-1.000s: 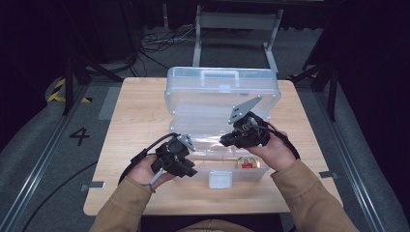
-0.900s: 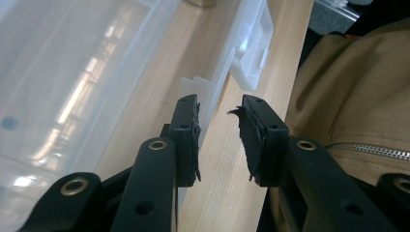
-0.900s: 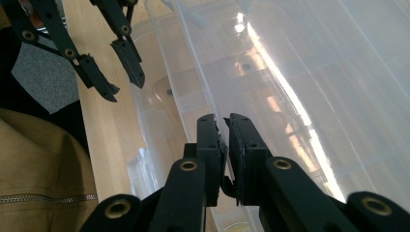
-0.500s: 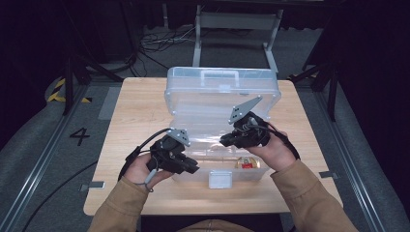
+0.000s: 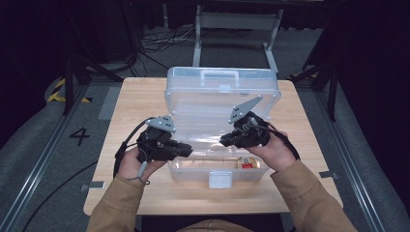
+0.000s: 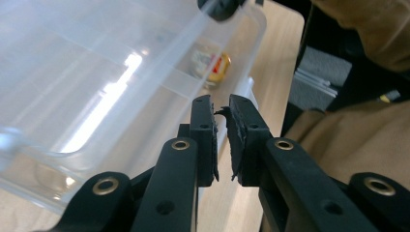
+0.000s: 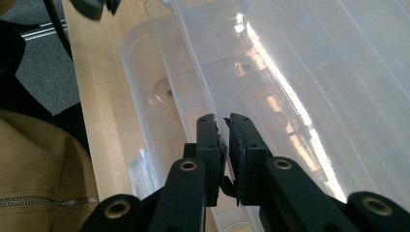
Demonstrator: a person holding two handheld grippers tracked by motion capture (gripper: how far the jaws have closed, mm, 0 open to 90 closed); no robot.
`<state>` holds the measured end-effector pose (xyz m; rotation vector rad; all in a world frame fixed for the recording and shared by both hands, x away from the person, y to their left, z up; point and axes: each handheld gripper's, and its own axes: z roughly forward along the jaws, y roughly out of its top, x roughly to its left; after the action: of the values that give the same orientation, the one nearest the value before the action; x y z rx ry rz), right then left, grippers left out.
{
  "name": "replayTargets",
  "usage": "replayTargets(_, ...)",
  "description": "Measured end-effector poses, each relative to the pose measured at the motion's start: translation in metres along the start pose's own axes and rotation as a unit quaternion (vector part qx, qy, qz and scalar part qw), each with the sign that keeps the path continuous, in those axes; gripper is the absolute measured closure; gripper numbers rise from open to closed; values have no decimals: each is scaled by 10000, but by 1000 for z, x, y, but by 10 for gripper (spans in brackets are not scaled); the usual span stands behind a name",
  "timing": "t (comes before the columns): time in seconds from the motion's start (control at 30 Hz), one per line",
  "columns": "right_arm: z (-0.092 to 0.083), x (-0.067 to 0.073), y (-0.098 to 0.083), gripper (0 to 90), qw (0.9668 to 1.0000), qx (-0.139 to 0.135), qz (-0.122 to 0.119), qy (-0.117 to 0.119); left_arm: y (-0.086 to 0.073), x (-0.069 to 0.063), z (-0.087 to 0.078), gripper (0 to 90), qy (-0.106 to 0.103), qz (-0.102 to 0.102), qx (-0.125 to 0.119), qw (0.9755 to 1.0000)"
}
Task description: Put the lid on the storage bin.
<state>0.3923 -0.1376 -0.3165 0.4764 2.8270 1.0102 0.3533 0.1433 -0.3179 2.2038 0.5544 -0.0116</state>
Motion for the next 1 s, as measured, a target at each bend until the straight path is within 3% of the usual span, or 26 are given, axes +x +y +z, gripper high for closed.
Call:
replayTargets(0.07, 0, 0, 0, 835, 10000, 0, 6, -1, 1, 1, -5, 816, -34, 20, -119, 9999)
replayTargets(0.4, 0, 0, -1, 834, 10000, -16, 24, -11, 0, 6, -20, 847, 259, -137, -607, 9977)
replayTargets(0.6, 0, 0, -1, 833, 10000, -19, 16, -10, 1, 9, -26, 872, 556, -315, -878, 9941)
replayTargets(0.67, 0, 0, -1, 833, 10000, -23, 18, -9, 1, 10, -26, 889, 568, -353, -902, 9937)
replayTargets(0.8, 0, 0, -1, 833, 10000, -35, 8, -3, 1, 15, -27, 894, 710, -550, -1056, 9903)
replayTargets(1.0, 0, 1, -2, 833, 10000, -59, 25, -18, 3, 20, -27, 895, 990, -734, -1061, 9867)
